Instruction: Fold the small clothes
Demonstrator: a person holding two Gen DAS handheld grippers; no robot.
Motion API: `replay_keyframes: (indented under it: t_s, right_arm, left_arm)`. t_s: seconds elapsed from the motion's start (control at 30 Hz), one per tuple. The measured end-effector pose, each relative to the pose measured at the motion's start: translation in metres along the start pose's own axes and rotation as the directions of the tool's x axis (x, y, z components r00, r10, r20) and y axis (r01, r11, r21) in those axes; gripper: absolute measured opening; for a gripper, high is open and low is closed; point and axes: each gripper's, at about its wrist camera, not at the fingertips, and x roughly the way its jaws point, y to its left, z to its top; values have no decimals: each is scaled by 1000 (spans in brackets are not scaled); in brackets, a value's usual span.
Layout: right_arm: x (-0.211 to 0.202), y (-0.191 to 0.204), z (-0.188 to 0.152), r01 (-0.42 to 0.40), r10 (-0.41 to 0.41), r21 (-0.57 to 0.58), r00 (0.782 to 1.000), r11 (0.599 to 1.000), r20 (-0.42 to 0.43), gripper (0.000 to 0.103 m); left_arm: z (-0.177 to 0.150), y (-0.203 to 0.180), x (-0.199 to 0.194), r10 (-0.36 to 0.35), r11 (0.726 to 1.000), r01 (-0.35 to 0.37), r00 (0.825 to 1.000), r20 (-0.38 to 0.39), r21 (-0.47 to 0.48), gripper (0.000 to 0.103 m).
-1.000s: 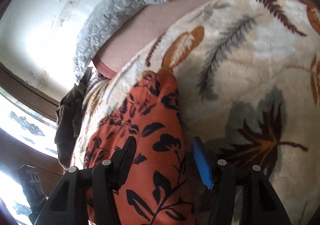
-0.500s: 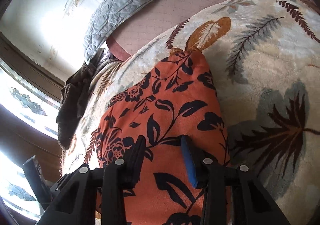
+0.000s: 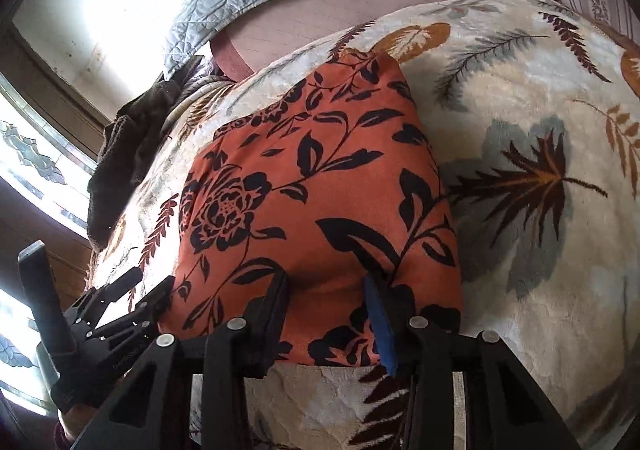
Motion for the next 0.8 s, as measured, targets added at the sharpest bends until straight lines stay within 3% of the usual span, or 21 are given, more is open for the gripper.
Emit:
replay_keyframes:
  t_s: [0.1,0.23,0.5,0.8]
  right_arm:
    - [-3,3,-3,15,-15,-2,1000,1000,10,49]
    - [-19,11,-5,-44,44,1,998,999,34,52]
    - [-41,53,-6,-70,74,-71,995,995,63,58]
    - [-50,80,-6,-74,82,-99,993,992,84,59]
  left_arm:
    - [0,5,-6,-7,1000,7,1000,19,-8,71]
    - [1,16,-16,-26,999,28,998,51,-42,71]
    - [3,45,-37,-33,992,48,991,126,-121,71]
    - [-3,84,-35,-43,975,67,992,121,-210,72]
